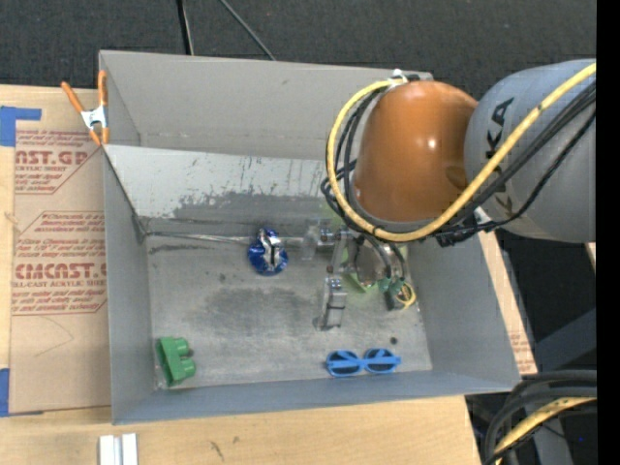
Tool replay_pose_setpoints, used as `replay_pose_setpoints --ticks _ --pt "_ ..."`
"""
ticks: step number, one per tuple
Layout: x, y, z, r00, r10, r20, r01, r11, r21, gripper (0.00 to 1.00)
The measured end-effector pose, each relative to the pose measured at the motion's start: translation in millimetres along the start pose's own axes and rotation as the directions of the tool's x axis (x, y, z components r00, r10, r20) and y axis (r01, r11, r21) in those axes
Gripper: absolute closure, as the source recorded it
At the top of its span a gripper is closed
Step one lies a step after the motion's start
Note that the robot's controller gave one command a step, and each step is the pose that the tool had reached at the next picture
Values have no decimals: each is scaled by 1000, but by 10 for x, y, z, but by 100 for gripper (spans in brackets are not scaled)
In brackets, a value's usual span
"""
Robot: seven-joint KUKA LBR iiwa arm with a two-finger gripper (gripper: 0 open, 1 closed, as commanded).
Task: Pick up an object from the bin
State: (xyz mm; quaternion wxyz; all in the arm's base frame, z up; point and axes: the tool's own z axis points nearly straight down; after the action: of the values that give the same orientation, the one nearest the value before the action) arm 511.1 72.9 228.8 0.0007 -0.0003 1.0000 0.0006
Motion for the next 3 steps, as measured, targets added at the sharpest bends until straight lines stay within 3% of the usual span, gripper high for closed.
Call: replay_pose_setpoints --ticks 1,2,3 --pt "-740 314 352 1000 27 2 -27 1000 -1 0" --pt "-734 109 1121 967 254 -5 -254 967 3 0" --pt "-846 251 1541 995 104 13 -104 995 -1 0"
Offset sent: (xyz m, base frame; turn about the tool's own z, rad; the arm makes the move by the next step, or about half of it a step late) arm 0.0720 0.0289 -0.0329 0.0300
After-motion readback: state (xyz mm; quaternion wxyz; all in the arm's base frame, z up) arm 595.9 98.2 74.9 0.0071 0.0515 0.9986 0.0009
